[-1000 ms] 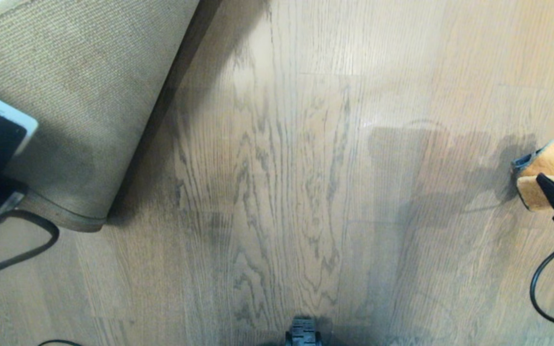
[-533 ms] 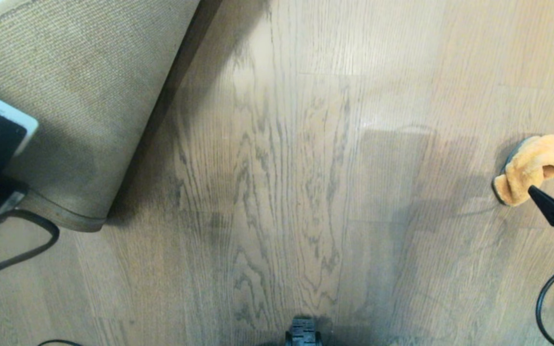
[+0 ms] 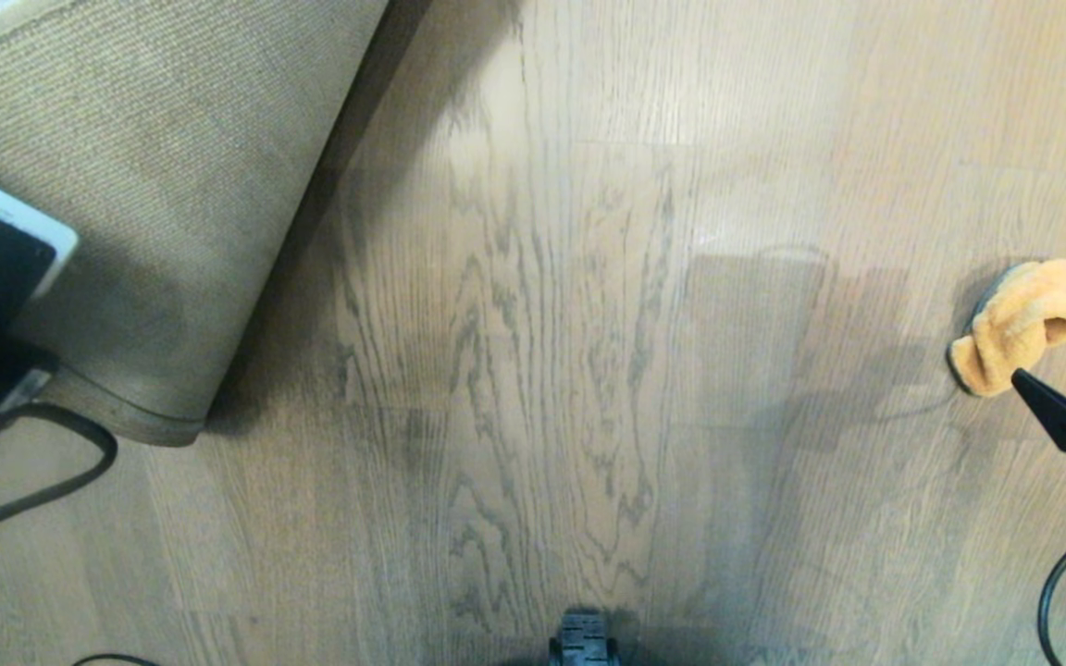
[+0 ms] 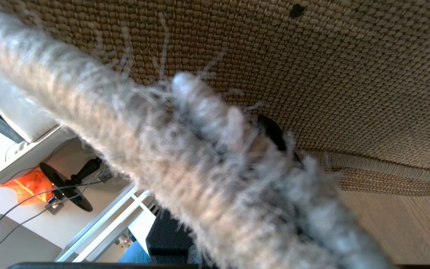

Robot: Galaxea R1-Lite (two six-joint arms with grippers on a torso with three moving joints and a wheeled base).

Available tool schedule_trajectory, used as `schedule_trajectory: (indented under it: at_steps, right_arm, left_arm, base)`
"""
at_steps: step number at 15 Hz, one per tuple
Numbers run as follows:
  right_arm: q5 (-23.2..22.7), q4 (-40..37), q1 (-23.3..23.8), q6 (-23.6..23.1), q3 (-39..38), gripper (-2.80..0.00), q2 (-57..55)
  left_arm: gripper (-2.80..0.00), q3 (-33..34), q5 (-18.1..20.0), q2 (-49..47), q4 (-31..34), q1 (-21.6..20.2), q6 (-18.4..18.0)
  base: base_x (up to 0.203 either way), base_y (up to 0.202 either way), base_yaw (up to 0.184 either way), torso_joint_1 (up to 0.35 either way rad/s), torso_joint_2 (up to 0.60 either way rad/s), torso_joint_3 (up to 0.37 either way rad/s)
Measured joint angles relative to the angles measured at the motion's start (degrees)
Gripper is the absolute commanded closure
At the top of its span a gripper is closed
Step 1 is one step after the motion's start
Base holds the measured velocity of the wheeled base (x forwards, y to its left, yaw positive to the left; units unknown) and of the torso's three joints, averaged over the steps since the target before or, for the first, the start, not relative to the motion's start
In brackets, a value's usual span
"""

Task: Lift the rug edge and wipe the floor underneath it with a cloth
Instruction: Put down the rag, then lay down the carpet

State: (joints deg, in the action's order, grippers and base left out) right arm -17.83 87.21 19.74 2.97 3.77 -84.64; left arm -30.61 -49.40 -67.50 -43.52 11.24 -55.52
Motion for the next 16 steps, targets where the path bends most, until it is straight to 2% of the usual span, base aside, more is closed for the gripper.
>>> schedule_trajectory:
  at_steps: [2, 3, 9, 13, 16]
  right_arm:
    - [0.0, 0.0, 0.0, 0.0, 0.0, -2.8, 0.0]
    - [0.0, 0.0, 0.0, 0.0, 0.0, 0.0, 0.1]
    - [-0.7, 0.0, 0.0, 0.5, -0.1, 0.0, 2.7]
    - [-4.0, -0.3, 0.0, 0.4, -3.4, 0.0, 8.3]
    - [-4.9, -8.2, 0.0, 0.2, -3.7, 0.0, 15.1]
  left_arm:
    - [0.0, 0.0, 0.0, 0.0, 0.0, 0.0, 0.0]
    - [0.0, 0.0, 0.0, 0.0, 0.0, 0.0, 0.0]
    - [0.0, -0.3, 0.0, -0.1, 0.0, 0.0, 0.0]
    - [0.0, -0.4, 0.0, -0.1, 0.1, 0.0, 0.0]
    - [0.0, -0.5, 0.0, -0.1, 0.0, -0.1, 0.0]
  base:
    - [0.0, 0.0, 0.0, 0.0, 0.0, 0.0]
    - [0.0, 0.0, 0.0, 0.0, 0.0, 0.0]
    - [0.0, 0.0, 0.0, 0.0, 0.0, 0.0]
    - [0.0, 0.0, 0.0, 0.0, 0.0, 0.0]
    - [0.0, 0.0, 0.0, 0.0, 0.0, 0.0]
